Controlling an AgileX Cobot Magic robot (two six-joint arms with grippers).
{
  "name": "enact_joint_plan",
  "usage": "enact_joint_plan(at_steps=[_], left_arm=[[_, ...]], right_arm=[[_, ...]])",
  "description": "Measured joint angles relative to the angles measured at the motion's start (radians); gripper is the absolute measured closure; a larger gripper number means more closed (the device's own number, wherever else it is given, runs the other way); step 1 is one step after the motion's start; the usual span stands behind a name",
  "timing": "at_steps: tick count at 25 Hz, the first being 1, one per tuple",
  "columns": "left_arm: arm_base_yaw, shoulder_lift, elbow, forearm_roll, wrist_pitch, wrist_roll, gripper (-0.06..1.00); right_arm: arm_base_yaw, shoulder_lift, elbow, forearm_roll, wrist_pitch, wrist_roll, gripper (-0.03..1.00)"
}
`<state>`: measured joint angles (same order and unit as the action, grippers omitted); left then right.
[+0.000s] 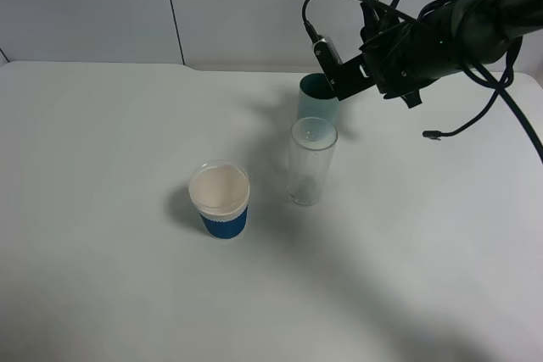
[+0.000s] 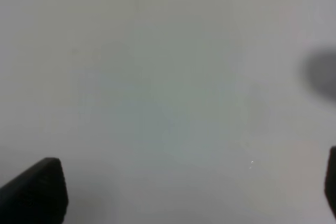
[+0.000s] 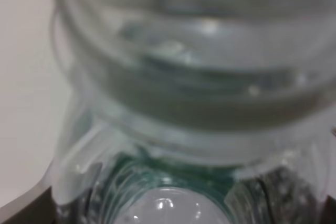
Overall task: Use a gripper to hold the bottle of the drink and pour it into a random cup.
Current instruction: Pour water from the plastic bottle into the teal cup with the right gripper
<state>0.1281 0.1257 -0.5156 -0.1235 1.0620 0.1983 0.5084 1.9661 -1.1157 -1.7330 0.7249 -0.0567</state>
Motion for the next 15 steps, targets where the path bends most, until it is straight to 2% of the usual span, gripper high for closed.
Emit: enact_joint_plan(at_steps=[10,15], left_arm=[[0.000,0.000,0.000,0.000,0.000,0.000,-0.05],[0.000,0.000,0.000,0.000,0.000,0.000,-0.05]], right_arm=[[0.002,0.000,-0.036,-0.001,0.007,-0.004,0.40],[0.004,0.000,-0.036,-0.001,0.007,-0.058,0.40]])
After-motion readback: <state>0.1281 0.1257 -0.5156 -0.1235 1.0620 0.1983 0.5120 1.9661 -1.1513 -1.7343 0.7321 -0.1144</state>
